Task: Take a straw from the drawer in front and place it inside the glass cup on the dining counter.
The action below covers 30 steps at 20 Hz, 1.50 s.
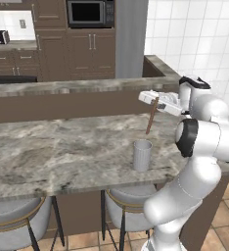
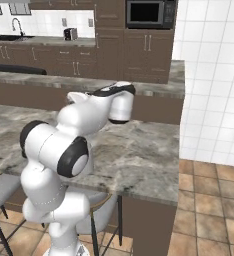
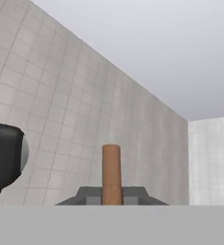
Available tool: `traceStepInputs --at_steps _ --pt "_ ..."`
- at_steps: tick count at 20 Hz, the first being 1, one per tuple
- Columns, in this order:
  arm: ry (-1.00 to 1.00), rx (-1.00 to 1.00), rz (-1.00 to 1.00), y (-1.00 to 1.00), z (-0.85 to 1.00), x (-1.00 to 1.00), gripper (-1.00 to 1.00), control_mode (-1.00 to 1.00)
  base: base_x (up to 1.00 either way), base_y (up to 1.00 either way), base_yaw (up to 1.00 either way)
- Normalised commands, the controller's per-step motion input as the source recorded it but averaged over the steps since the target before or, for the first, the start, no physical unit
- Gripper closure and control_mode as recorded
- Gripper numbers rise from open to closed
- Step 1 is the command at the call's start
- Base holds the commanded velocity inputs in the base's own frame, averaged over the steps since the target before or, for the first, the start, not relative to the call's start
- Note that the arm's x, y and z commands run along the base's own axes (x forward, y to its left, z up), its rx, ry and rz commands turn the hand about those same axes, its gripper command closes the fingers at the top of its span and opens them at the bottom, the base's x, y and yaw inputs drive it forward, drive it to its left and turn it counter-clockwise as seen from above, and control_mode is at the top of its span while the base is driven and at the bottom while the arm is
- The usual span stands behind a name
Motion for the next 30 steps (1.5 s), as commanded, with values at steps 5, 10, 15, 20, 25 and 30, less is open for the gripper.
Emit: traceStepInputs --at_steps 5,10,15,20,25,30 --pt "0.00 0.06 0.00 -0.20 -0.15 0.00 1.00 -1.00 0.00 0.00 0.00" --pt "0.00 0.00 0.00 -0.14 -0.06 0.00 1.00 -1.00 0.00 0.00 0.00" --pt "0.00 0.00 0.00 -0.09 -0.12 0.02 1.00 -1.00 0.00 0.00 0.00" --pt "0.00 0.00 0.00 -0.08 -0.21 0.02 1.00 -1.00 0.00 0.00 0.00" --pt "0.00 0.01 0.00 0.00 -0.18 0.15 1.00 -1.00 0.00 0.00 0.00" --pt "0.00 0.01 0.00 0.00 -0.18 0.26 1.00 -1.00 0.00 0.00 0.00"
